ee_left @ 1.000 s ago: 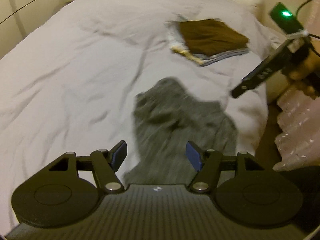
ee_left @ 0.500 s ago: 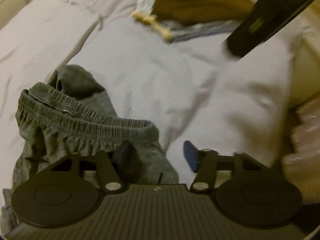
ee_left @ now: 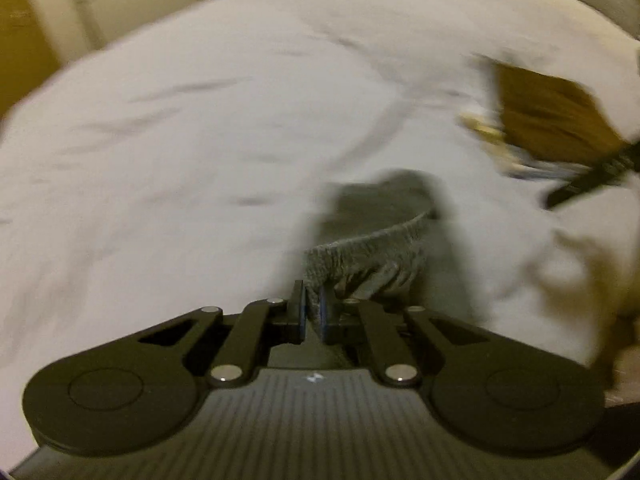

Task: Fold clothes

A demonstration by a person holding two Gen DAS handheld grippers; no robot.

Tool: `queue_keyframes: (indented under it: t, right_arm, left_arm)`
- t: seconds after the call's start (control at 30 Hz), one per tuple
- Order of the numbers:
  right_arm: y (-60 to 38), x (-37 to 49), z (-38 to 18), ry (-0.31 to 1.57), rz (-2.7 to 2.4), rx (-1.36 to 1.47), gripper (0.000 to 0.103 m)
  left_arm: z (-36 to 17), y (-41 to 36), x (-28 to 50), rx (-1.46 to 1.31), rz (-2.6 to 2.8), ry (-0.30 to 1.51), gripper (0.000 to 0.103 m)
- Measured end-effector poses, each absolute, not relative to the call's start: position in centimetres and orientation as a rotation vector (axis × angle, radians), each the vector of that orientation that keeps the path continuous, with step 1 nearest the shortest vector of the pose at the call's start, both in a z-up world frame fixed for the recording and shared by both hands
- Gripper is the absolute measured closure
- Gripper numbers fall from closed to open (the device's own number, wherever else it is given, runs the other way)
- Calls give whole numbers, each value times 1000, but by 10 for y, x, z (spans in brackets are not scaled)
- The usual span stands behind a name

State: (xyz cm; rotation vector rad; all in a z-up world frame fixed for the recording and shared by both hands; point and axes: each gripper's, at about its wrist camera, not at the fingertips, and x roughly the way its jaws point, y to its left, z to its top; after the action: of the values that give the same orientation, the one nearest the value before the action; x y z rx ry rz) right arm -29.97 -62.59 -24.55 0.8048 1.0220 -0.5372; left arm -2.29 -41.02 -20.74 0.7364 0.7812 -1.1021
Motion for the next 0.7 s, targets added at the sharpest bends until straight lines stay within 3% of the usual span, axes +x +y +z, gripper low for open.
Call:
queue_keyframes:
  t: [0.27, 0.47, 0.7]
  right_arm:
    - [-606, -219, -273, 1023, -383, 658, 33]
    - [-618, -175, -267, 943, -341, 585, 33]
    - [-637, -96, -283, 932, -99, 519, 24]
  left_arm:
    - [-198, -381, 111, 654, -899, 778, 100]
    - [-187, -384, 135, 655, -1005, 684, 100]
    - [-180, -371, 124, 710, -1215, 577, 100]
